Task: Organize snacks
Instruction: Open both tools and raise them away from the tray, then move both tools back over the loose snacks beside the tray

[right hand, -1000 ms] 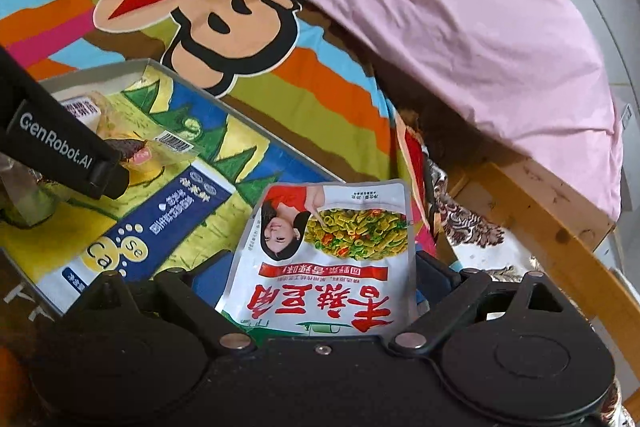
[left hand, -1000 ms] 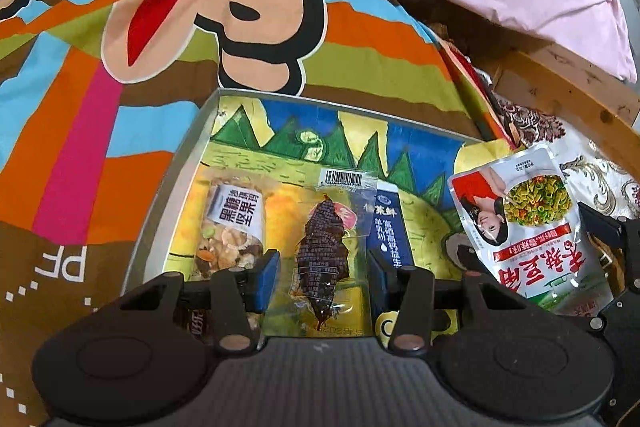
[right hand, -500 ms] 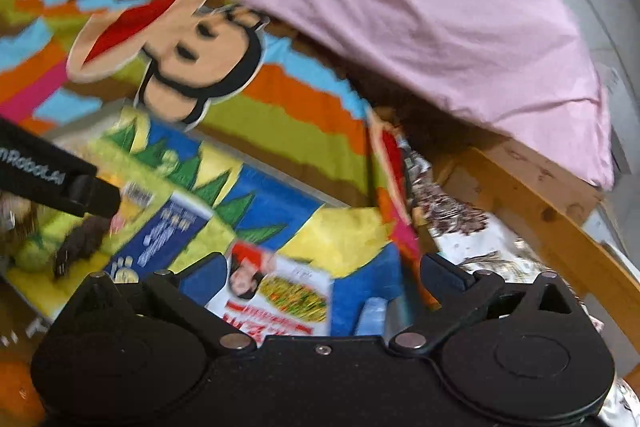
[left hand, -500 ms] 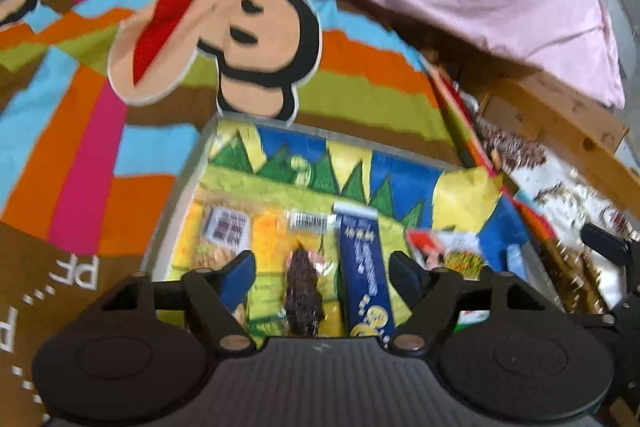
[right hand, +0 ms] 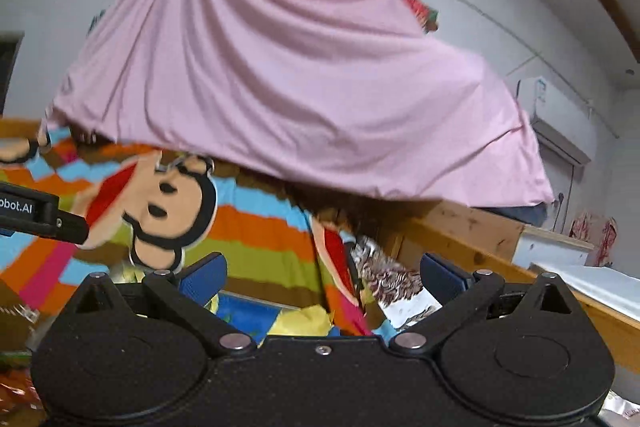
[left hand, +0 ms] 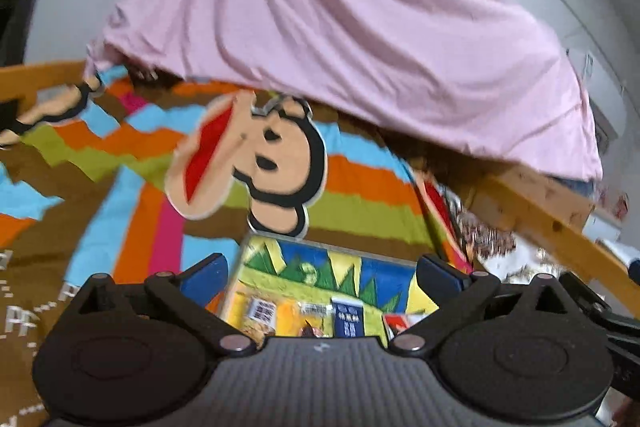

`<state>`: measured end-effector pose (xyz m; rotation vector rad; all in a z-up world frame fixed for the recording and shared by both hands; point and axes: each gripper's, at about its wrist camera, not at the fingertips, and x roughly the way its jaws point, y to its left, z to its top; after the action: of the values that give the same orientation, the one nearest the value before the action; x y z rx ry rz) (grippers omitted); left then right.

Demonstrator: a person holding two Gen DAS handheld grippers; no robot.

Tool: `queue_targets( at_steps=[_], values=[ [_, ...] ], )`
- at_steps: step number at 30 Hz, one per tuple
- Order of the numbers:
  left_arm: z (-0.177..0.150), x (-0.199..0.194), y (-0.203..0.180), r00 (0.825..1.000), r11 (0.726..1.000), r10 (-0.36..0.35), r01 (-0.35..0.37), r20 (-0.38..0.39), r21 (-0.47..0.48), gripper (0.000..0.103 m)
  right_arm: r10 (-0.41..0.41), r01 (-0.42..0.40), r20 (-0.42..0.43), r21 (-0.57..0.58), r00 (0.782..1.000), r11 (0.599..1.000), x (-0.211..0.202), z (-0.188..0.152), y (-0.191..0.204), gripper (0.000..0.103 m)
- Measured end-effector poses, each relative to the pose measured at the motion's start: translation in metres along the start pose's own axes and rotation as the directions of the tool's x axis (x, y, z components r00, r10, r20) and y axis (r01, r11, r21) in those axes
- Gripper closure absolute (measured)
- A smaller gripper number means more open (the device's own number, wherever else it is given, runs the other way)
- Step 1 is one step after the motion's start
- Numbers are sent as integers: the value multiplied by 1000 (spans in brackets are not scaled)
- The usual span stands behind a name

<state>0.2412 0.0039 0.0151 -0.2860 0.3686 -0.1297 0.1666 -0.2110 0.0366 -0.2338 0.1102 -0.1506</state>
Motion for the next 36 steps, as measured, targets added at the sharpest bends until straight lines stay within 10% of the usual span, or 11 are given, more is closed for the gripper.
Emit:
queue_targets(
  at_steps=[11,24,36],
  values=[
    [-21,-98,-3,986,997,63,-69,155,30,1,0,0,56,0,998,1000,-93,-6,-14,1],
    [-67,-156,5,996,997,83,-82,-44,12,1,121,-116,35,-113,992,987,-188,-34,4,1],
    [-101,-170,-12,965,988,87,-52,-249,145,1,161,-169,-149,-46,976,985,-209,-44,0,1]
  ],
)
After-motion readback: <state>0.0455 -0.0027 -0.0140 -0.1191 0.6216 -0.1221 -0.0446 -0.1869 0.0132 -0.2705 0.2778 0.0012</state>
